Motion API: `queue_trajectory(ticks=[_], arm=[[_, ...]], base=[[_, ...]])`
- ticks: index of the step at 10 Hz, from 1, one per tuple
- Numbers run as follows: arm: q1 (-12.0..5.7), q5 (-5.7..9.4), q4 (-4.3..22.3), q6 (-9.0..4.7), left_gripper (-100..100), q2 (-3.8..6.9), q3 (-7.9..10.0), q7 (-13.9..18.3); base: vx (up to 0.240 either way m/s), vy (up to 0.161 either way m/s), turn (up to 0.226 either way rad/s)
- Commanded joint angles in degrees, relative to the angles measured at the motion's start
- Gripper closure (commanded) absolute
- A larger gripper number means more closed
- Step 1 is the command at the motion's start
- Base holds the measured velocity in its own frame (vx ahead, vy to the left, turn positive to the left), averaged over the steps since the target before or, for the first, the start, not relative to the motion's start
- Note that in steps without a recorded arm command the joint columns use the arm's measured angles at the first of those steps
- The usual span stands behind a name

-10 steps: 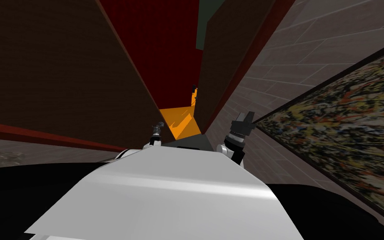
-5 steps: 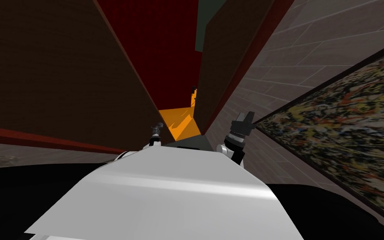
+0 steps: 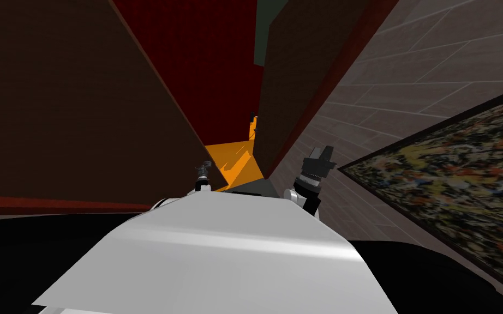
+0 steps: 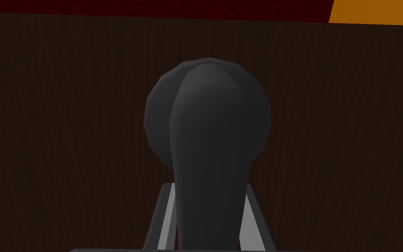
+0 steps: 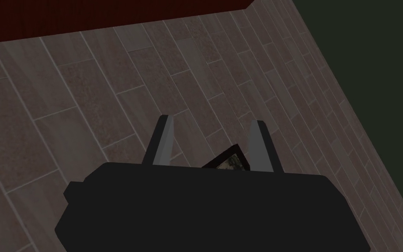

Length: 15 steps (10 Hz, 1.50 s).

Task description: Push the door open

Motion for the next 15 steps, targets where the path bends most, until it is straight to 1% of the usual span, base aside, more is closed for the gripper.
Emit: queue_trajectory(ticks=[1,2,3,4,5,6,8,9,11,12,15], arm=[[1.01,0.90,-1.67,0.28,100,0.09,1.28,-0.91],[1.73,2.03,-2.52,0.58,100,-0.23,2.83,-2.12],[1.73,2.03,-2.61,0.58,100,-0.23,2.83,-2.12],[2.48,3.22,-3.40,0.88,100,-0.55,4.46,-3.39],[2.48,3.22,-3.40,0.88,100,-0.55,4.46,-3.39],[3.25,4.45,-4.32,1.20,100,-0.89,6.14,-4.69],[3.25,4.45,-4.32,1.20,100,-0.89,6.14,-4.69],[4.03,5.70,-5.25,1.52,100,-1.23,7.85,-6.02],[4.03,5.70,-4.92,1.52,100,-1.23,7.85,-6.02],[4.56,6.53,-5.86,1.73,100,-1.46,8.99,-6.90],[4.56,6.53,-5.86,1.73,100,-1.46,8.99,-6.90]], base=[[0.167,0.041,-0.030],[0.192,0.054,-0.065],[0.158,0.034,-0.017],[0.171,0.045,-0.065],[0.134,0.051,-0.017],[0.138,0.046,-0.067],[0.090,0.029,-0.012],[0.109,0.037,-0.064],[0.091,0.031,-0.010],[0.080,0.025,-0.040],[0.036,0.015,-0.005]])
